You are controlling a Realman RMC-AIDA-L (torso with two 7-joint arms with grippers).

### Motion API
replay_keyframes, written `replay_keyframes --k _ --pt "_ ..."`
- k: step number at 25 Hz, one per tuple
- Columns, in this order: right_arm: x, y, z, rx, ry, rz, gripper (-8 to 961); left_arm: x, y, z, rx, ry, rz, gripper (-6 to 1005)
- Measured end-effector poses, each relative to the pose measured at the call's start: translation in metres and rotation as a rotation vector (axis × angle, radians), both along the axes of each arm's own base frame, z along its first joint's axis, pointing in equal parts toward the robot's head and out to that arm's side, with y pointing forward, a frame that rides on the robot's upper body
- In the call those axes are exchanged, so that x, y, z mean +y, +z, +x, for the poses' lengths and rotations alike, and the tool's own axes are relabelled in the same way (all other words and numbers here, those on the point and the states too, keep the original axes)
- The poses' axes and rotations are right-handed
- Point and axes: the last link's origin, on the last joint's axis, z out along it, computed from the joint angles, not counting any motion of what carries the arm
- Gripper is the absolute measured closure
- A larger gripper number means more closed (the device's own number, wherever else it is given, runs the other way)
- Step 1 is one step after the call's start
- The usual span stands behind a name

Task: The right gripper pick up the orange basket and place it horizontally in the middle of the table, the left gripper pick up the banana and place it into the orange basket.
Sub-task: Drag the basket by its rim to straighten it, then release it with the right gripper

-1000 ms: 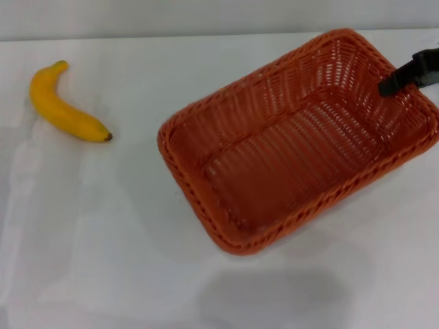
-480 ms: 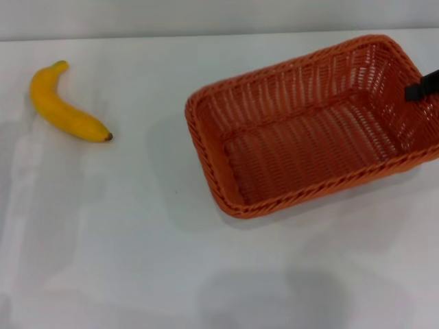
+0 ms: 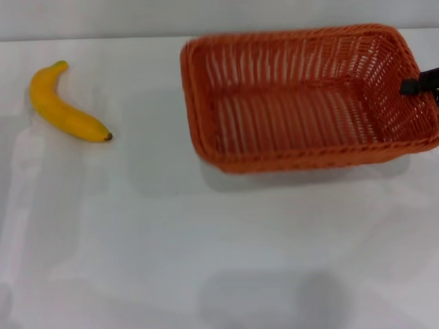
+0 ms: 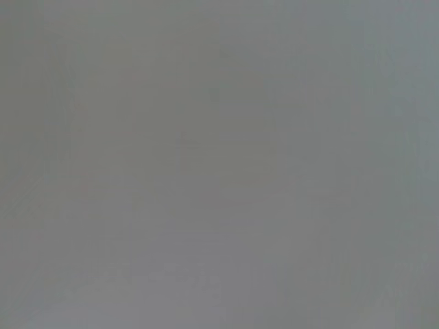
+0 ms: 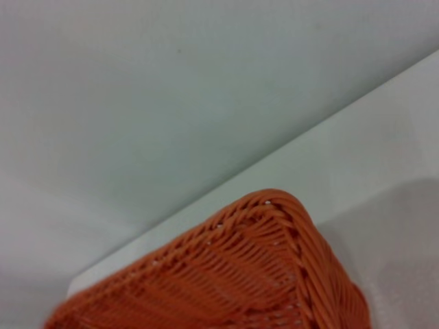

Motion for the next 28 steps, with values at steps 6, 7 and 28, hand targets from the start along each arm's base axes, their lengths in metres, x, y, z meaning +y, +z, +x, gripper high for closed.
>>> replay_keyframes --k 6,7,28 --pt "-0.007 -0.016 0.008 0.018 -0.013 -0.010 683 0.005 0.002 0.004 0.004 -0.010 0.004 120" --pt "-0.008 -0.021 0.007 0.025 -0.012 -0.017 680 0.006 0.003 0.004 0.006 -0.012 0.005 120" --pt "-0.025 0.042 0.039 0.212 -0.031 0.334 97 0.003 0.010 -0.003 0.016 0.008 0.019 119"
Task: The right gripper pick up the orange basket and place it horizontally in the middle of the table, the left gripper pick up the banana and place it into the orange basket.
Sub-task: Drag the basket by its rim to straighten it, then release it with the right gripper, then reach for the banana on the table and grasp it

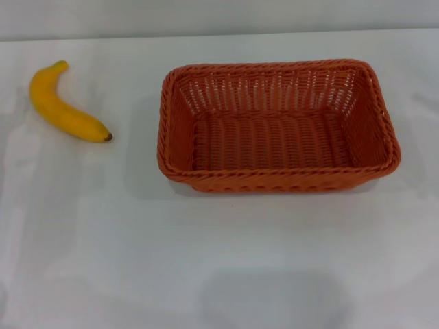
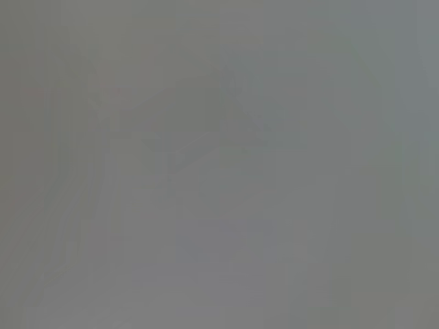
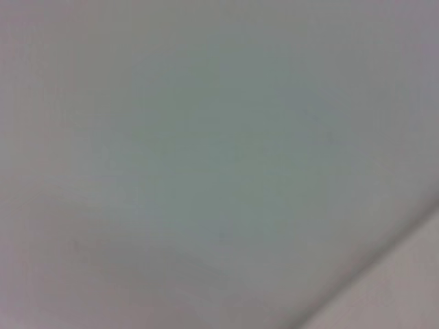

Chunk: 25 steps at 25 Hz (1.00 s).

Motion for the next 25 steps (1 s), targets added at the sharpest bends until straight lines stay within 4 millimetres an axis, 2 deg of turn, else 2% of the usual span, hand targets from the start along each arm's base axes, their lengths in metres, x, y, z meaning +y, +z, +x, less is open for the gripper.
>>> replay_keyframes --k 6,12,19,22,25 --pt "-0.006 0.007 0.016 -0.026 0.033 0.275 96 -0.001 0.001 -0.002 -0.004 0.006 0.006 119" --pt "-0.006 0.005 0.024 -0.278 0.124 0.540 96 -0.002 0.001 -0.002 -0.004 0.006 0.007 119" --pt "0.008 -0.018 0.021 -0.735 0.236 0.766 96 -0.004 0.001 -0.004 -0.004 0.012 0.007 119" --pt "0.013 -0.034 0.023 -0.835 0.211 0.840 96 -0.006 0.002 -0.005 -0.003 0.013 0.010 120" --pt "0.014 -0.041 0.023 -0.917 0.201 0.883 96 -0.008 0.002 -0.007 -0.002 0.015 0.013 120"
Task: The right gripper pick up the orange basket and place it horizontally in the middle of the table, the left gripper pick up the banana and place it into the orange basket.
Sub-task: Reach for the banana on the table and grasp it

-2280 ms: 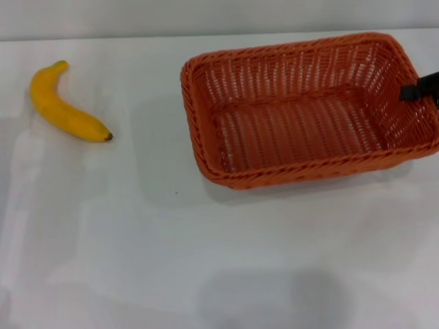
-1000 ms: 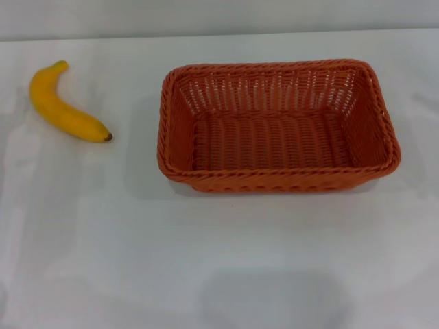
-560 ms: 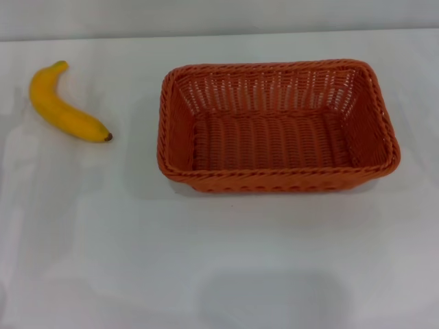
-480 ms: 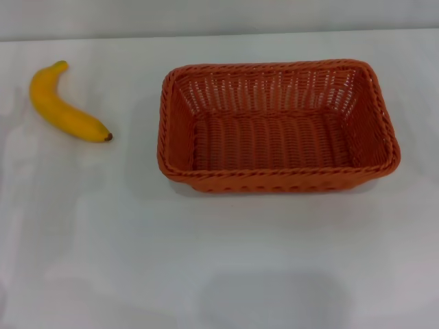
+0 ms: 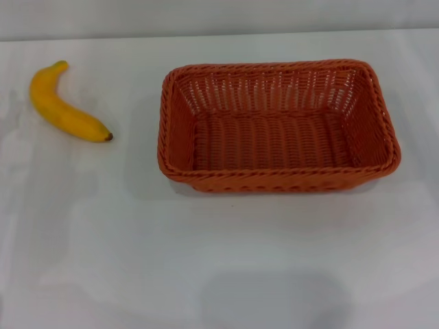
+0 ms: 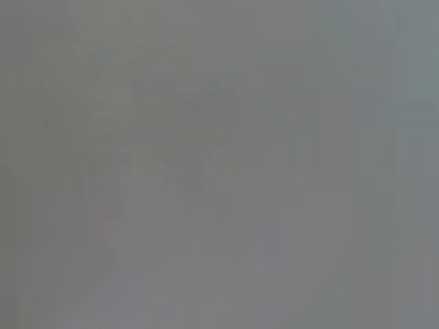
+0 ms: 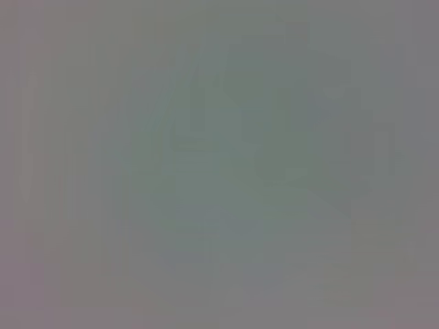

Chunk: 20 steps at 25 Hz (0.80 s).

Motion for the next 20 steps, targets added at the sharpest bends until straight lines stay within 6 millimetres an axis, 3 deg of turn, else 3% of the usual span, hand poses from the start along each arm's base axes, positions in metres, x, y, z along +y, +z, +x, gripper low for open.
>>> replay_keyframes --k 20 --pt "0.009 -0.011 0.011 -0.037 -0.119 -0.041 96 0.004 0.001 0.004 -0.029 -0.005 0.021 119"
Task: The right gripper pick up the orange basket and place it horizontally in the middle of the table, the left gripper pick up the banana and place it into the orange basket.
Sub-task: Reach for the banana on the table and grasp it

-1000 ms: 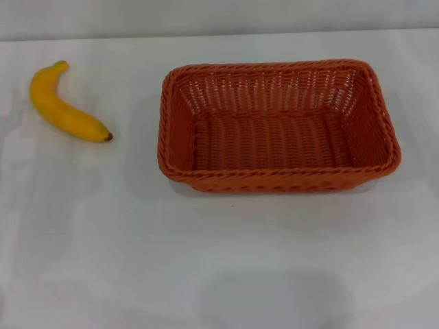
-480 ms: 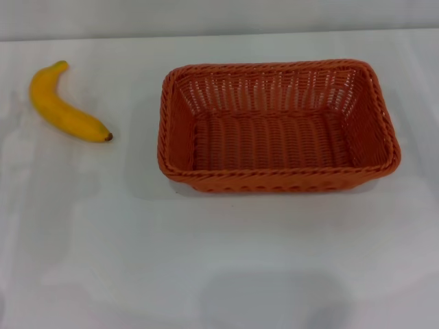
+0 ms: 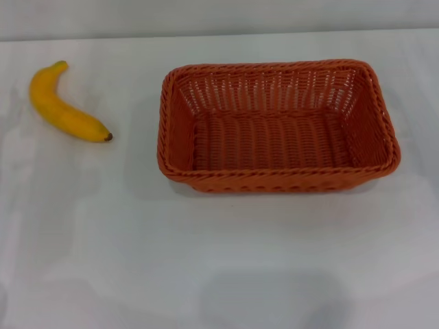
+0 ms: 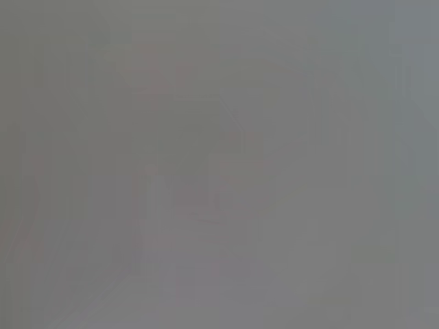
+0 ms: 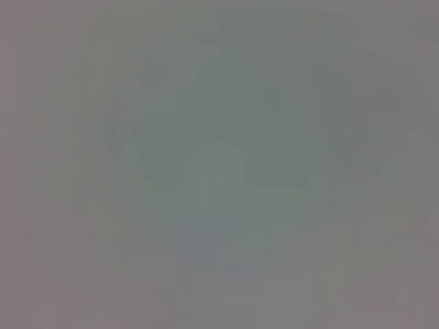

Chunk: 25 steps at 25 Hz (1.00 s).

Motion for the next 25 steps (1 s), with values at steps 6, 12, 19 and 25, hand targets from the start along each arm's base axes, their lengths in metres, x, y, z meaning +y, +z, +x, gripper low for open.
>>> replay_keyframes --k 6,12,19,25 --pt "0.004 -0.005 -0.005 0.013 0.009 -0.009 96 0.006 0.000 0.000 -0.089 0.002 -0.019 119" --pt "0.005 -0.006 -0.006 0.015 0.010 -0.013 96 0.009 0.010 0.000 -0.212 -0.064 -0.121 119" --pt "0.008 -0.007 -0.010 0.017 0.019 -0.016 96 0.025 0.047 -0.010 -0.293 -0.042 -0.356 120" --pt "0.014 -0.013 -0.017 0.032 0.033 -0.030 96 0.047 0.085 -0.001 -0.331 0.098 -0.703 121"
